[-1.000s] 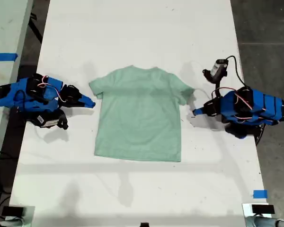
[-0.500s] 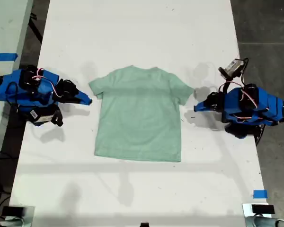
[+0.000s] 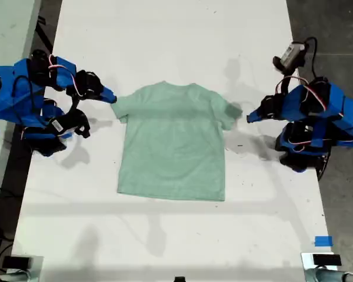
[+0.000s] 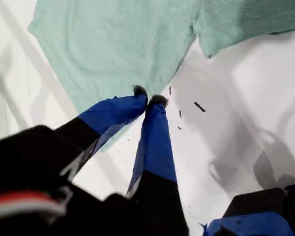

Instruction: Fold tshirt

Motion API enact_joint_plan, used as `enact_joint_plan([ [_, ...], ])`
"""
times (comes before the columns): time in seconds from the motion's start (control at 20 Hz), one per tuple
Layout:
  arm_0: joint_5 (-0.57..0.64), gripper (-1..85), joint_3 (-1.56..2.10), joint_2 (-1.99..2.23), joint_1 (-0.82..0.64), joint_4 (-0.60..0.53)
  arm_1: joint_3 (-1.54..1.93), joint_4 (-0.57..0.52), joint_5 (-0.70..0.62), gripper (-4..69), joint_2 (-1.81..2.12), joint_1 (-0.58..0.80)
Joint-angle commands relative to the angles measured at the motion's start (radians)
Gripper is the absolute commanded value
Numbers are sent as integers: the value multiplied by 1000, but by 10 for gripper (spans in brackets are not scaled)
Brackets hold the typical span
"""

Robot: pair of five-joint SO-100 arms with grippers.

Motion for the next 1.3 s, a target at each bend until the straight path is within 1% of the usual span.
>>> enact_joint_plan([
  [0.0, 94, 1, -207, -144, -69, 81, -242, 87, -110, 46, -187, 66],
  [0.25, 253, 1, -342, -265, -183, 161, -416, 163, -313, 51, -382, 181],
  [0.35, 313, 1, -380, -308, -224, 210, -463, 175, -383, 73, -433, 222],
  [0.4, 333, 1, -382, -313, -239, 213, -485, 175, -419, 103, -459, 242],
  [0.45, 339, 4, -380, -313, -244, 218, -505, 175, -451, 173, -482, 259],
  [0.5, 339, 7, -379, -313, -245, 219, -520, 172, -477, 265, -500, 272],
  [0.55, 336, 12, -379, -311, -242, 219, -529, 169, -512, 304, -518, 285],
  [0.65, 333, 15, -367, -307, -235, 209, -525, 150, -592, 357, -546, 331],
  [0.7, 331, 16, -362, -307, -233, 204, -500, 124, -635, 369, -557, 360],
  [0.75, 331, 48, -353, -307, -238, 201, -466, 92, -672, 372, -568, 396],
  [0.8, 331, 100, -347, -311, -245, 204, -417, 46, -712, 373, -571, 426],
  [0.85, 333, 113, -337, -313, -255, 206, -368, -8, -738, 373, -572, 457],
  [1.0, 336, 110, -302, -313, -265, 195, -261, -163, -782, 370, -612, 492],
  [1.15, 336, 109, -278, -313, -270, 179, -167, -345, -808, 373, -752, 508],
  [1.25, 336, 107, -278, -313, -270, 181, -140, -443, -825, 377, -859, 522],
])
